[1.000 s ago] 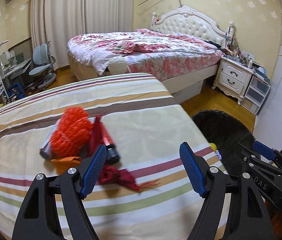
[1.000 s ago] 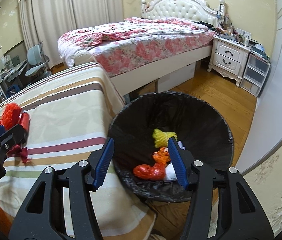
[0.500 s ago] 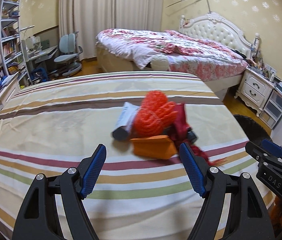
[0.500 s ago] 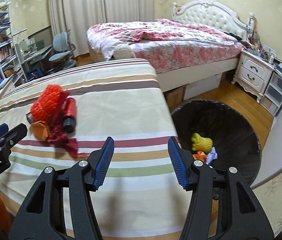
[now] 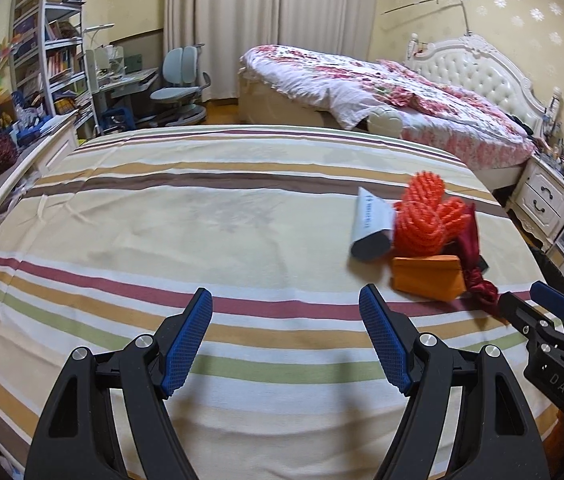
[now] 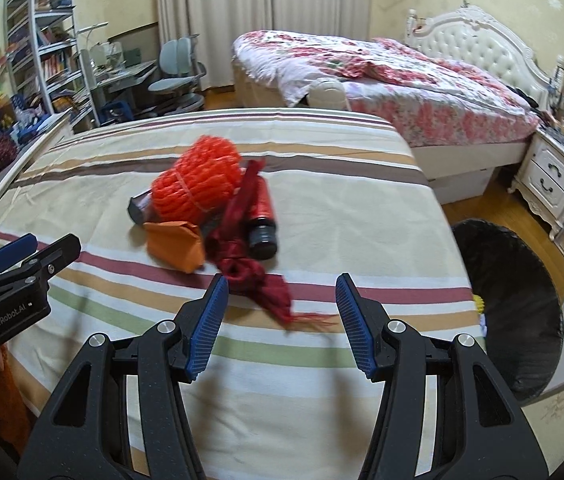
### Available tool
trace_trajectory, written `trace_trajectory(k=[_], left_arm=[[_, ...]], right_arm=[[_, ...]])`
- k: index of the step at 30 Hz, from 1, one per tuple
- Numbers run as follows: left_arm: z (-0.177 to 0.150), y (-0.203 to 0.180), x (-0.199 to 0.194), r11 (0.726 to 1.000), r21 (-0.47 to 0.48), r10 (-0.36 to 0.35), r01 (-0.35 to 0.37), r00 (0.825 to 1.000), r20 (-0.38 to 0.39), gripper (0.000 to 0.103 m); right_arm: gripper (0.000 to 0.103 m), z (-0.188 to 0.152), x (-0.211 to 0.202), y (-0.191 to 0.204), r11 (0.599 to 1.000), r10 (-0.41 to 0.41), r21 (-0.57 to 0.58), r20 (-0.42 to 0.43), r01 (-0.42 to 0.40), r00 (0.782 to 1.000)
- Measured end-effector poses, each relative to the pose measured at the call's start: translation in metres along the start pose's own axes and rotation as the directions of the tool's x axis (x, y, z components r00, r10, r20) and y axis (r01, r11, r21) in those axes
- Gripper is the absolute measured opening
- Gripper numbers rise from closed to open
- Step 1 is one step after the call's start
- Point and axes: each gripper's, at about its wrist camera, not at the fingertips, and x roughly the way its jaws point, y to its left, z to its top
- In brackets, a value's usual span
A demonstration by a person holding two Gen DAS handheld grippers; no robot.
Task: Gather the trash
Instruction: 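Grasp the dark red ribbon with the right tool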
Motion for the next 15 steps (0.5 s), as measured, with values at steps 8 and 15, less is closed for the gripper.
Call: trace_trajectory(k=[8, 15], left_arm=[[0.0, 0.013, 0.003, 1.0, -0.023, -0.003, 0.002, 1.0, -0.013, 0.074], [-0.001, 0.011, 0.003, 1.0, -0.014, -0.002, 0.002, 1.0, -0.015, 0.074]], right_arm=[[0.043, 0.004, 0.015, 0.016, 0.999, 0.018, -0.031, -0.046, -0.02, 0.999], [0.023, 0.003, 0.023, 0.022, 0.998, 0.019, -0.051, -0.07, -0.023, 0.997]])
